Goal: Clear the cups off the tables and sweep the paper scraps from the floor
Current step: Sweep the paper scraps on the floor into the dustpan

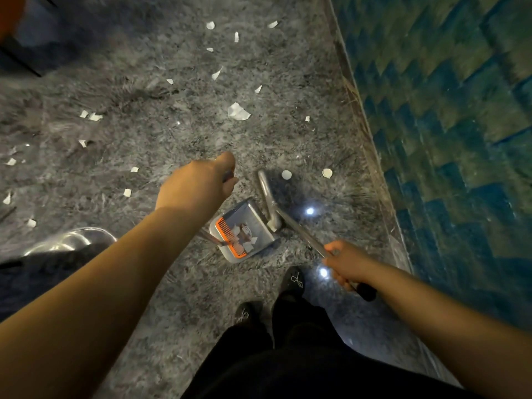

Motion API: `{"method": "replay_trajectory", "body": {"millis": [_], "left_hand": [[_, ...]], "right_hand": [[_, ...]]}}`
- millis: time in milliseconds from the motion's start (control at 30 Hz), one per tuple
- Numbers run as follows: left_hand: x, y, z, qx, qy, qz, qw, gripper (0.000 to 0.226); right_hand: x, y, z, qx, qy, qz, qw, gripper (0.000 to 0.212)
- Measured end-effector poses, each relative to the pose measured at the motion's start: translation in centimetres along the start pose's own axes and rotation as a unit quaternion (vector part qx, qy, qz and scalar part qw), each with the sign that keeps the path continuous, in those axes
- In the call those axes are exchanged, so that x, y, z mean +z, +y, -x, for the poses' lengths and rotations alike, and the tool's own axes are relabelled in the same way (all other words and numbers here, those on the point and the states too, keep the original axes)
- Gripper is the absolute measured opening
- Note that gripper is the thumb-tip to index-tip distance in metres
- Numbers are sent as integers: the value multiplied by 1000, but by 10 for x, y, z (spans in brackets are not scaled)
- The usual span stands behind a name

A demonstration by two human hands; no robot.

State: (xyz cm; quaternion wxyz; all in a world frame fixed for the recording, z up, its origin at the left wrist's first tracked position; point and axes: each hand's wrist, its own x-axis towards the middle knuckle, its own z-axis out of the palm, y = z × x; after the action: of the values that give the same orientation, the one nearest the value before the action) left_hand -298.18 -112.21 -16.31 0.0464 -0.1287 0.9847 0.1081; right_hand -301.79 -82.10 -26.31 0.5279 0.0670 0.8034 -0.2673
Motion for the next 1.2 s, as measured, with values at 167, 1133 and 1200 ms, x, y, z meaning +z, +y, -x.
{"method": "replay_trajectory", "body": {"millis": [167,1133,1200], "left_hand": [[-2,-7,-4,2,-7,10,1000,20],[-34,11,-195,73,-46,-13,996,19],[-34,18,-215,76,-50,-15,996,18]], "right_hand": [[-1,-4,14,-1,-23,-44,999,36],[-151,-29,-49,26,153,-95,983,41],[-169,-28,-63,34,152,-75,985,35]]}}
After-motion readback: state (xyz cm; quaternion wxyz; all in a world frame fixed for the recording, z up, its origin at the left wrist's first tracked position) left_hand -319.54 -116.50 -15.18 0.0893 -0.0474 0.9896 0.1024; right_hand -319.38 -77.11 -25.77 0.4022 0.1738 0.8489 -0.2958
